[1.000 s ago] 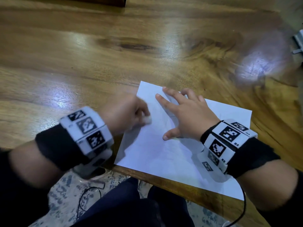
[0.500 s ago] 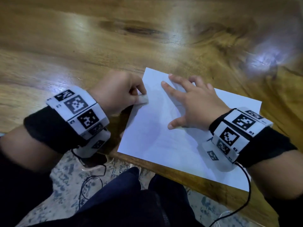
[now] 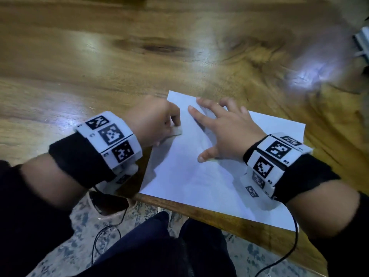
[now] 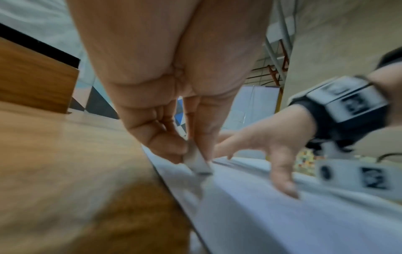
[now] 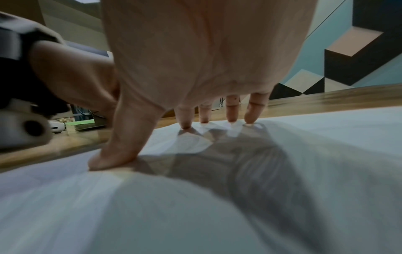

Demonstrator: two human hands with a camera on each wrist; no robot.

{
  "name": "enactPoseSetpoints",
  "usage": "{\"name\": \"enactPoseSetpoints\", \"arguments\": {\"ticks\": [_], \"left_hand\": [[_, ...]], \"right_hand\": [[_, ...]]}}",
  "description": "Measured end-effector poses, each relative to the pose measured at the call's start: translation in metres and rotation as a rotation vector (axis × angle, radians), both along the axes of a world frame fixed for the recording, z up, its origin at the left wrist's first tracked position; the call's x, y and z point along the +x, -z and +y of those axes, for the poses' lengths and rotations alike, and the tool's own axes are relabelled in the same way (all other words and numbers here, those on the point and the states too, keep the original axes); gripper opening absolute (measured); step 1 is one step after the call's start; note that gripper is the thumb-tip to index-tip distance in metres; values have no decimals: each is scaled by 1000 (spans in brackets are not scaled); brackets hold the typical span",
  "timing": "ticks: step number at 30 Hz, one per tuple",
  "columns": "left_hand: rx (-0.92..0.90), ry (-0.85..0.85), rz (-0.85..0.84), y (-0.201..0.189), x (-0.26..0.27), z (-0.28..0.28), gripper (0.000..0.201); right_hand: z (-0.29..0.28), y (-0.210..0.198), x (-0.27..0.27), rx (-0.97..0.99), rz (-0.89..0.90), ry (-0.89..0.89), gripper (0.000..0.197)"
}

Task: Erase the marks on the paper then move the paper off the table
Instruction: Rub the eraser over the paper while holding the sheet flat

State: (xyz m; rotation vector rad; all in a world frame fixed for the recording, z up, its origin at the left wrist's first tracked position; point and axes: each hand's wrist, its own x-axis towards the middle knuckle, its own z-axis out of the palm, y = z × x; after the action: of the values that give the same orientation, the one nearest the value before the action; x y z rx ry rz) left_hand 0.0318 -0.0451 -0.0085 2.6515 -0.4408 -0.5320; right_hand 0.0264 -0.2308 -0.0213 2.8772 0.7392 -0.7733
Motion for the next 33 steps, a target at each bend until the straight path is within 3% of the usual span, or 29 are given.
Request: {"name": "enactPoseSetpoints", "arguments": {"ticks": [3,8,13,15,19,21,25,27,31,33], "left_hand": [[-40,2,-44,5,-16,0,11],[-70,108,171,3,-56,16,12],[-44,-31,-45,2,-12,-3,16],[-31,-45,-45,6,-13,-4,12],[-2,95,235,3,-49,12,10],[-21,68,296,1,-48,16,15],[-50,-47,10,4,-14,3,16],[-39,-33,-15,8,-17,0,14],[-39,172,234,6,-54,9,13],[-44,170,312,3,-55,10,15]], "right_hand": [[-1,0,2,-4,5,-9,111],[-1,0,2,10,11,-14,110],[0,-1,1,4,9,-3,110],[1,-1,1,-7,15,-2,110],[0,0,1,-15,12,-5,110],[0,0,0,-14,9,-6,110],[0,0,0,-14,1,-4,109],[0,1,0,-14,-2,-9,109],[-1,1,1,-6,-2,-4,110],[-1,1,0,-1,-7,-6,110]]}}
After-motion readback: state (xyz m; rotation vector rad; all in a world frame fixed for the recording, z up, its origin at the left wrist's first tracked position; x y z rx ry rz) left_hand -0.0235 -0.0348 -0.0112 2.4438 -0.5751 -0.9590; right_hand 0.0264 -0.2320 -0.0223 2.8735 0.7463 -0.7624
